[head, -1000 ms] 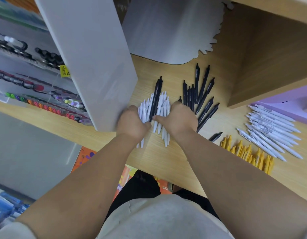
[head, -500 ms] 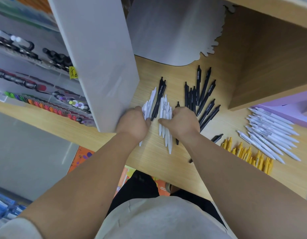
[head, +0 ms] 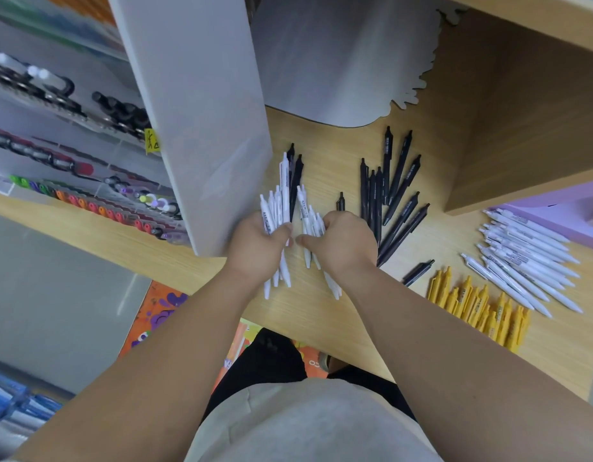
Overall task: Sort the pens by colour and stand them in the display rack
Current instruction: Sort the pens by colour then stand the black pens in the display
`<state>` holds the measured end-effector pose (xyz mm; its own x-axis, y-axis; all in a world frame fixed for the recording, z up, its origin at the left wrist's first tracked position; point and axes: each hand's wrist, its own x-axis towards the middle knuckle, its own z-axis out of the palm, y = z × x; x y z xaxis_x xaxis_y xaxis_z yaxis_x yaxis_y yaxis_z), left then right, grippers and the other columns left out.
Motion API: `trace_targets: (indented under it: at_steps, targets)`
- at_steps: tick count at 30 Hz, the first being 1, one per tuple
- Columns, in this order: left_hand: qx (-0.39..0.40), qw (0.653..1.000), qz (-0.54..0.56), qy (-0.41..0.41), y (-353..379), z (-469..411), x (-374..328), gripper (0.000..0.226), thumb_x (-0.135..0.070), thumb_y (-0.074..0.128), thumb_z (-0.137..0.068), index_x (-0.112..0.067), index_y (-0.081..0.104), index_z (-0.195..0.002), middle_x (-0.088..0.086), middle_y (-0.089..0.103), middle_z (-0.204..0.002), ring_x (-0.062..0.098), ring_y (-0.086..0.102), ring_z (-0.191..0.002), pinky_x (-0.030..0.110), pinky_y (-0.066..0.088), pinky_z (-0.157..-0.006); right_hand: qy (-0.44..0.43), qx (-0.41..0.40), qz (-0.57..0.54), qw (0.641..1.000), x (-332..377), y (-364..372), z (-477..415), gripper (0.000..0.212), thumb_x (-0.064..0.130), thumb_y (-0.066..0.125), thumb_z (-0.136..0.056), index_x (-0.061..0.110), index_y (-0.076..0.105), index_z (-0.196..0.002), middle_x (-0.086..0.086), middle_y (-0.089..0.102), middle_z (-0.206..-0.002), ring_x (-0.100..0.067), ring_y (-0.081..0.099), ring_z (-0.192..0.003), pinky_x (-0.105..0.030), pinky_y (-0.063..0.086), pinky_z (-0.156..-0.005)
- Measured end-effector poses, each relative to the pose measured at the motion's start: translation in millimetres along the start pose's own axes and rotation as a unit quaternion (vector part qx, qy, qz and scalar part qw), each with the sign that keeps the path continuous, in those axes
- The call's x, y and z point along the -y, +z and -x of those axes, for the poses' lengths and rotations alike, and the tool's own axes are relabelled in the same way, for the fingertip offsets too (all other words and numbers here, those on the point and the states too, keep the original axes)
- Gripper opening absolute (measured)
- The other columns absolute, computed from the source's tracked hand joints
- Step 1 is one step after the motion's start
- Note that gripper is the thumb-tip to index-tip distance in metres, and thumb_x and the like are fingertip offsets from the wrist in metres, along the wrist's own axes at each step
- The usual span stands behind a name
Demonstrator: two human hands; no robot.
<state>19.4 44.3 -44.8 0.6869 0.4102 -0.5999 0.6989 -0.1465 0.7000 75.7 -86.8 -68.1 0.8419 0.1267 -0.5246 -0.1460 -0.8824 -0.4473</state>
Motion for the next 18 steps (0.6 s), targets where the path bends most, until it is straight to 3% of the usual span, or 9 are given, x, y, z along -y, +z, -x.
trace_targets:
  at_steps: [5,8,12,18]
  targets:
    - [-0.02,0.994,0.099,-0.049,0,8,11,0.016,-0.021,0.059,-0.094,-0.005,0.063,-0.091,0.019,0.068,-0.09,0.02,0.062,-0.076,0.023,0.049,-0.064,-0.03,0.005,0.062,0.998,9,5,2,0.03,0.04,0.069,-0.084,0.015,0.055,-0.078,-0.002,0.059,-0.082,-0.018,0.056,-0.067,-0.026,0.029,-0.047]
    - [-0.028,0.99,0.125,-0.058,-2,10,16,0.015,-0.02,0.06,-0.094,-0.006,0.063,-0.089,0.016,0.067,-0.087,0.019,0.062,-0.078,0.027,0.049,-0.07,-0.04,0.037,0.096,0.994,17,5,2,0.026,0.028,0.061,-0.089,0.019,0.045,-0.071,0.001,0.054,-0.074,-0.015,0.05,-0.061,-0.027,0.028,-0.046]
    - [-0.03,0.989,0.13,-0.066,-3,14,18,0.018,-0.019,0.06,-0.093,-0.01,0.061,-0.077,0.01,0.065,-0.08,0.017,0.059,-0.071,0.027,0.044,-0.066,-0.035,0.077,0.136,0.987,28,2,-5,0.028,0.022,0.057,-0.091,0.02,0.041,-0.069,0.002,0.051,-0.07,-0.014,0.048,-0.058,-0.026,0.029,-0.046]
    - [0.008,0.989,0.139,-0.052,1,24,10,0.022,-0.02,0.056,-0.097,-0.01,0.059,-0.077,0.002,0.066,-0.077,0.016,0.059,-0.071,0.028,0.043,-0.066,-0.022,0.132,0.032,0.99,13,-22,-1,0.024,0.031,0.06,-0.093,0.015,0.05,-0.078,0.0,0.052,-0.074,-0.017,0.052,-0.066,-0.029,0.037,-0.054]
